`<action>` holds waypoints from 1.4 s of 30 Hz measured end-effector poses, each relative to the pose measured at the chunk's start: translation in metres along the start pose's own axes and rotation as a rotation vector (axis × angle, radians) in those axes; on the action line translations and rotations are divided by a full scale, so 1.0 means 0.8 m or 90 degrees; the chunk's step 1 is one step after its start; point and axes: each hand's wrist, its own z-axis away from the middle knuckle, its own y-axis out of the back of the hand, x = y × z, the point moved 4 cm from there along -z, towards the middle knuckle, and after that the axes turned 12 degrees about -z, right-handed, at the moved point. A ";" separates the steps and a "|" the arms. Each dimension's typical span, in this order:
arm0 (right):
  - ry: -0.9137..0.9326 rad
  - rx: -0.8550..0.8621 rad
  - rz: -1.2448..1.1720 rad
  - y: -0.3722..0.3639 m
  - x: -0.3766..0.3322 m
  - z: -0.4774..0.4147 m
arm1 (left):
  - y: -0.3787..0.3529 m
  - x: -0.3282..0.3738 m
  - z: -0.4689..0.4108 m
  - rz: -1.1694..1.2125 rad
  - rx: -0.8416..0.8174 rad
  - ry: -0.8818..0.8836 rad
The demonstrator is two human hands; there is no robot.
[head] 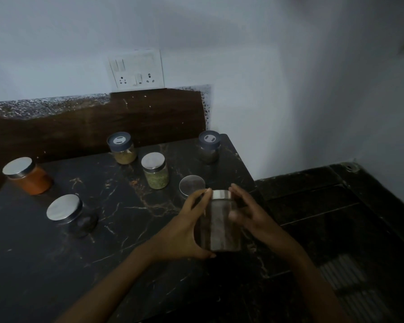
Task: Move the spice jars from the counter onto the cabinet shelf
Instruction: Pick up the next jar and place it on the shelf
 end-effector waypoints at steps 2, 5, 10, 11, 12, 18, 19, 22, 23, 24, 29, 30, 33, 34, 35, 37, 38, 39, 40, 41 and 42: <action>-0.021 -0.096 0.062 -0.001 0.003 0.009 | 0.003 -0.005 0.002 0.016 0.001 0.013; -0.044 -0.142 0.163 -0.004 0.004 0.013 | 0.003 -0.005 0.002 0.015 -0.006 0.022; -0.021 -0.115 0.203 -0.006 -0.001 0.011 | 0.002 -0.008 0.004 0.029 -0.016 0.038; -0.013 -0.104 0.206 -0.005 -0.001 0.010 | 0.003 -0.008 0.005 0.023 -0.022 0.039; -0.009 -0.095 0.211 -0.006 -0.001 0.009 | 0.003 -0.008 0.005 0.012 -0.031 0.037; 0.024 -0.058 0.242 -0.013 0.001 0.009 | -0.001 0.008 0.004 -0.078 -0.033 0.018; 0.030 -0.053 0.245 -0.014 0.000 0.010 | -0.001 0.011 0.002 -0.098 -0.022 0.011; 0.042 -0.062 0.239 -0.011 -0.009 0.015 | 0.004 0.013 0.000 -0.072 0.016 0.009; 0.040 -0.074 0.234 -0.008 -0.012 0.017 | 0.006 0.012 0.001 -0.043 0.021 0.015; 0.034 -0.091 0.228 -0.005 -0.014 0.018 | 0.007 0.011 0.003 -0.017 0.023 0.020; 0.012 -0.114 0.198 0.000 -0.010 0.018 | 0.008 0.012 0.009 0.060 0.019 0.034; 0.021 -0.104 0.196 -0.001 -0.010 0.017 | 0.008 0.013 0.010 0.064 0.014 0.036; 0.060 -0.088 0.224 -0.004 -0.010 0.016 | 0.009 0.024 0.014 0.039 -0.001 0.023; 0.071 -0.087 0.237 -0.006 -0.010 0.015 | 0.010 0.028 0.013 0.027 0.000 0.015; 0.080 -0.086 0.246 -0.008 -0.010 0.015 | 0.011 0.032 0.012 0.011 0.002 0.008; 0.088 -0.086 0.253 -0.011 -0.011 0.015 | 0.014 0.037 0.009 -0.022 0.016 0.005; 0.088 -0.086 0.251 -0.012 -0.012 0.015 | 0.016 0.037 0.008 -0.030 0.026 0.008; 0.087 -0.088 0.244 -0.011 -0.013 0.016 | 0.018 0.036 0.007 -0.027 0.035 0.012; 0.086 -0.093 0.232 -0.010 -0.014 0.017 | 0.020 0.036 0.007 -0.018 0.042 0.015; 0.083 -0.102 0.219 -0.009 -0.016 0.019 | 0.021 0.036 0.008 -0.006 0.047 0.017; 0.075 -0.111 0.204 -0.006 -0.017 0.021 | 0.022 0.035 0.009 0.010 0.051 0.020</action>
